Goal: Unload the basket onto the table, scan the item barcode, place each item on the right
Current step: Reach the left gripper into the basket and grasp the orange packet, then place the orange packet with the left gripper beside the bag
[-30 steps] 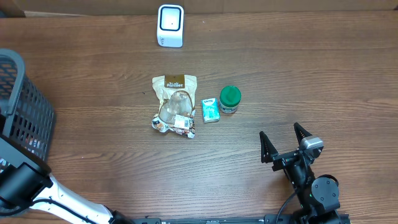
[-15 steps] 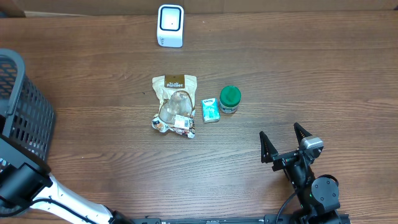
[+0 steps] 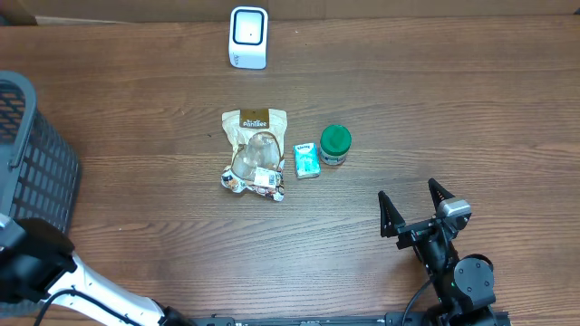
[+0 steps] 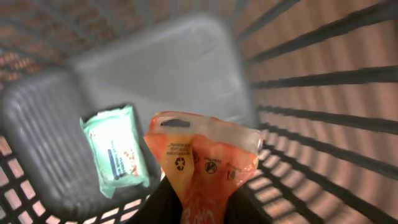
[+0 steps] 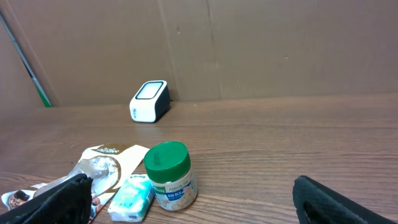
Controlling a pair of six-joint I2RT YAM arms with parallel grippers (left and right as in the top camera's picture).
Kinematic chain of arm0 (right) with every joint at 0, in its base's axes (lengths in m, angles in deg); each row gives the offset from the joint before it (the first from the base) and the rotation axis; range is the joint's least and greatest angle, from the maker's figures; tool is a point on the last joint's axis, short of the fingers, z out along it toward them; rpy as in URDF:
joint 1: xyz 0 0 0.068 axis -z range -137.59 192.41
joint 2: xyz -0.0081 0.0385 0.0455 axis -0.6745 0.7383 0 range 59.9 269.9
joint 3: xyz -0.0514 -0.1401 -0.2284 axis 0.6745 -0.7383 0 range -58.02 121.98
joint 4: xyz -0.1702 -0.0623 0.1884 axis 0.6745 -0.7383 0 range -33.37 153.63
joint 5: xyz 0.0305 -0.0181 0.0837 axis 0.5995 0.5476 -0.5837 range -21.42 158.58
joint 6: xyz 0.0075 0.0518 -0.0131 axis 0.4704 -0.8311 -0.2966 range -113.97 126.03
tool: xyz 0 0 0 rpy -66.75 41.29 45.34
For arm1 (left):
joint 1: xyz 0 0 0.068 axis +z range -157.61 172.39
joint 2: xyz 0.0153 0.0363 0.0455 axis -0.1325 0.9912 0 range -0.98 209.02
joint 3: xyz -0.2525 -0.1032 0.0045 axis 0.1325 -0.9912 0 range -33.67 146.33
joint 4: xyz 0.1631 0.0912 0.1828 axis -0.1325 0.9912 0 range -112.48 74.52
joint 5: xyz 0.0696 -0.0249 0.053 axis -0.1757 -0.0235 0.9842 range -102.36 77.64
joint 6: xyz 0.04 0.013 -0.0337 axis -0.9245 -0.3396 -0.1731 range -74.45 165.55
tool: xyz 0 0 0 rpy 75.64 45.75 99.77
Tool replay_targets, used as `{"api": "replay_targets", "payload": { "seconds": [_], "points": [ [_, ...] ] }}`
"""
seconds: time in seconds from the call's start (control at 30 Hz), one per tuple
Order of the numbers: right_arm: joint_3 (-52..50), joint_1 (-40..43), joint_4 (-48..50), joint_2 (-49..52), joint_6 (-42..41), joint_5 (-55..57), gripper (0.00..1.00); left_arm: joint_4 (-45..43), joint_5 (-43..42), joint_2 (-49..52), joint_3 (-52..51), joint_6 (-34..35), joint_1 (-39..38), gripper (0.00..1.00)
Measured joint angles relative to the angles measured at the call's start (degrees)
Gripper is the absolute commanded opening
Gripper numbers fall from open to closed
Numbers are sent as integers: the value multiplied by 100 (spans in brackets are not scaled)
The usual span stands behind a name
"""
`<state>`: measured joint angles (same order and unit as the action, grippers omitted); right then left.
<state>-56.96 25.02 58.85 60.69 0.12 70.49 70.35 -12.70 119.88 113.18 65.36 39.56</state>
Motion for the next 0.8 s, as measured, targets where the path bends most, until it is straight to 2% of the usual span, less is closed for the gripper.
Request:
{"api": "replay_targets", "payload": {
  "seconds": [0.2,0.33,0.6,0.8],
  "points": [
    [0,0,-2,0,-2,0,100,155,-568,-907,365,9,-507,15],
    [0,0,0,0,-2,4,100,365,-1034,-1613,407,-271,-1314,18],
    [0,0,0,0,-2,2,100,365,-1104,-2173,-42,-612,-4006,19],
    [0,0,0,0,0,2,100,267,-874,-2135,-1657,-599,-5626,19]
  ]
}}
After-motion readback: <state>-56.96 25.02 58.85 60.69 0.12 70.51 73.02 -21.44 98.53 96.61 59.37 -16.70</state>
